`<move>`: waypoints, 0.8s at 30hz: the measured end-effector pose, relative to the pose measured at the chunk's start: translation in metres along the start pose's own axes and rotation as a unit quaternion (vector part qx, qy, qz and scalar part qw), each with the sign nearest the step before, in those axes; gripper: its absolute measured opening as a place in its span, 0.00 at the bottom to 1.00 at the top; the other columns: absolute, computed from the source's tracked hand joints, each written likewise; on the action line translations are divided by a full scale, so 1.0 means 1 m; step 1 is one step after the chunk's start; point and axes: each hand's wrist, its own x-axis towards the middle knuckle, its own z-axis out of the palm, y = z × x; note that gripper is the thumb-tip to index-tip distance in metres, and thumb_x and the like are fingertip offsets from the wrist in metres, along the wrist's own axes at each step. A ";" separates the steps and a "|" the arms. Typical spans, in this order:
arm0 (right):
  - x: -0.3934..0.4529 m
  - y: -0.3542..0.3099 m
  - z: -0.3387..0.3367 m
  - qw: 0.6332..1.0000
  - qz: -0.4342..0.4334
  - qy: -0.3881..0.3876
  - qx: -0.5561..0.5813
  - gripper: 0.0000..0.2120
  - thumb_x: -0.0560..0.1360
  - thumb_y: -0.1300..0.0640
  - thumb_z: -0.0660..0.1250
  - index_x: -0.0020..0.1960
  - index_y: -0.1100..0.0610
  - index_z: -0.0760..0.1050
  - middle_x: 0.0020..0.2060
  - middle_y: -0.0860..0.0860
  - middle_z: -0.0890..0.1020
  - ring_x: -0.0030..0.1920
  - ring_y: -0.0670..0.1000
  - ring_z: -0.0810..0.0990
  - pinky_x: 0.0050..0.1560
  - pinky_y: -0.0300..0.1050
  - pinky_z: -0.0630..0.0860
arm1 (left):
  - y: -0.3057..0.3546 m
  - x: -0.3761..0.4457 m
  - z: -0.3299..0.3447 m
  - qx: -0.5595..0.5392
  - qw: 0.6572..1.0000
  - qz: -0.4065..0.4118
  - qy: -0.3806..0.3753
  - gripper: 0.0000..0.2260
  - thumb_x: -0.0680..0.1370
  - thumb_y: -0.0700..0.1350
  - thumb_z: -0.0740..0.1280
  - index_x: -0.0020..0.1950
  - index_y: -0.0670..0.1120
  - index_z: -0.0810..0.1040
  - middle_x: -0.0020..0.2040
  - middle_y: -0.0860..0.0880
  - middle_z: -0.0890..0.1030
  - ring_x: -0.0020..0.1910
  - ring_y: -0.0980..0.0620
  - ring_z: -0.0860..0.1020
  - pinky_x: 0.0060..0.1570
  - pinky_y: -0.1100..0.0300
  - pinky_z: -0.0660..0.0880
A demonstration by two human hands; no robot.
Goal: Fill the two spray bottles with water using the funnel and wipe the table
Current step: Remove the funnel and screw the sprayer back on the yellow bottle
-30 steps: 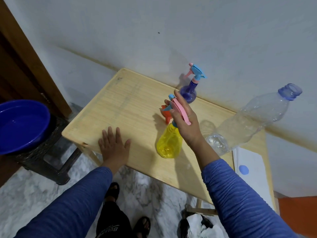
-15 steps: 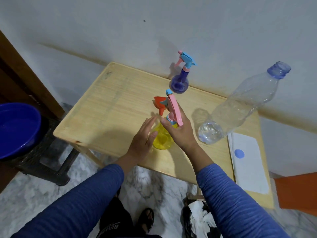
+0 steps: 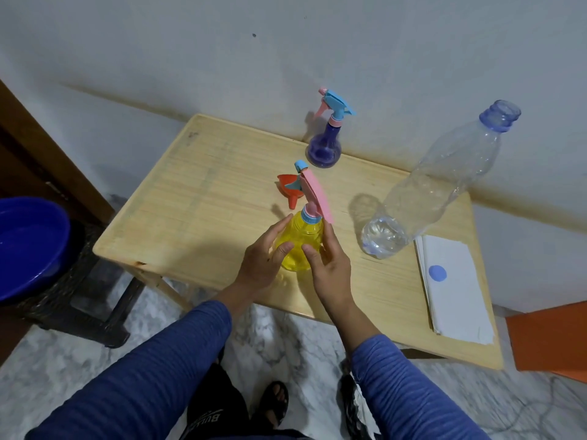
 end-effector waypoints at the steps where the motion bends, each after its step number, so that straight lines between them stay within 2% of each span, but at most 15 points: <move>1: 0.001 -0.001 -0.001 1.000 0.000 -0.002 0.006 0.30 0.73 0.50 0.66 0.72 0.44 0.62 0.68 0.47 0.73 0.68 0.46 0.71 0.68 0.54 0.69 | 0.000 0.000 0.001 -0.009 1.000 -0.006 0.009 0.23 0.74 0.54 0.62 0.70 0.57 0.67 0.65 0.61 0.72 0.64 0.63 0.70 0.59 0.73 0.66; 4: 0.005 -0.007 -0.004 1.000 -0.014 -0.013 0.018 0.28 0.75 0.54 0.66 0.70 0.37 0.61 0.68 0.47 0.73 0.67 0.45 0.72 0.68 0.52 0.70 | 0.003 0.003 0.003 -0.058 0.998 -0.015 0.025 0.21 0.72 0.54 0.66 0.64 0.65 0.69 0.62 0.63 0.74 0.63 0.62 0.72 0.64 0.60 0.70; 6: 0.010 -0.013 -0.006 0.999 -0.021 -0.016 0.042 0.28 0.76 0.60 0.66 0.69 0.37 0.61 0.67 0.48 0.73 0.66 0.44 0.72 0.68 0.49 0.70 | 0.007 0.006 0.005 -0.098 0.994 -0.018 0.041 0.19 0.72 0.51 0.68 0.60 0.66 0.70 0.60 0.61 0.77 0.61 0.60 0.75 0.62 0.53 0.72; 10: 0.027 -0.036 -0.006 0.995 -0.045 -0.012 0.089 0.28 0.76 0.65 0.65 0.70 0.46 0.63 0.63 0.44 0.74 0.63 0.38 0.74 0.66 0.40 0.70 | 0.026 0.022 0.002 -0.159 0.984 0.002 0.077 0.21 0.73 0.42 0.70 0.61 0.62 0.72 0.60 0.58 0.78 0.62 0.58 0.75 0.64 0.51 0.71; 12: 0.041 -0.050 -0.004 0.993 -0.061 -0.009 0.102 0.27 0.75 0.66 0.65 0.69 0.46 0.64 0.62 0.43 0.75 0.60 0.36 0.74 0.65 0.40 0.71 | 0.037 0.036 -0.005 -0.173 0.981 0.009 0.088 0.21 0.74 0.40 0.70 0.61 0.61 0.72 0.62 0.55 0.77 0.63 0.58 0.74 0.65 0.51 0.70; 14: 0.058 -0.065 0.000 0.992 -0.067 -0.006 0.110 0.27 0.75 0.65 0.66 0.68 0.45 0.65 0.63 0.44 0.75 0.60 0.40 0.76 0.64 0.41 0.72 | 0.047 0.052 -0.016 -0.179 0.979 0.011 0.098 0.21 0.74 0.40 0.70 0.62 0.59 0.72 0.63 0.53 0.77 0.62 0.58 0.75 0.64 0.51 0.71; 17: 0.089 -0.087 0.009 0.990 -0.071 -0.003 0.123 0.26 0.75 0.65 0.66 0.70 0.51 0.67 0.62 0.47 0.77 0.61 0.46 0.76 0.63 0.41 0.73 | 0.061 0.081 -0.034 -0.172 0.979 0.010 0.105 0.21 0.74 0.41 0.70 0.65 0.56 0.72 0.62 0.54 0.77 0.60 0.58 0.76 0.62 0.53 0.73; 20: 0.125 -0.105 0.022 0.989 -0.079 -0.007 0.125 0.25 0.75 0.66 0.66 0.70 0.55 0.67 0.60 0.47 0.77 0.61 0.45 0.75 0.63 0.40 0.72 | 0.069 0.116 -0.052 -0.171 0.977 0.016 0.130 0.21 0.74 0.40 0.70 0.66 0.52 0.73 0.61 0.54 0.78 0.60 0.58 0.76 0.63 0.53 0.72; 24: 0.176 -0.117 0.043 0.988 -0.087 -0.019 0.127 0.25 0.75 0.69 0.64 0.71 0.62 0.64 0.65 0.52 0.73 0.63 0.45 0.72 0.61 0.31 0.71 | 0.060 0.167 -0.068 -0.178 0.973 0.011 0.145 0.21 0.74 0.40 0.70 0.66 0.50 0.73 0.61 0.52 0.78 0.61 0.57 0.76 0.63 0.52 0.72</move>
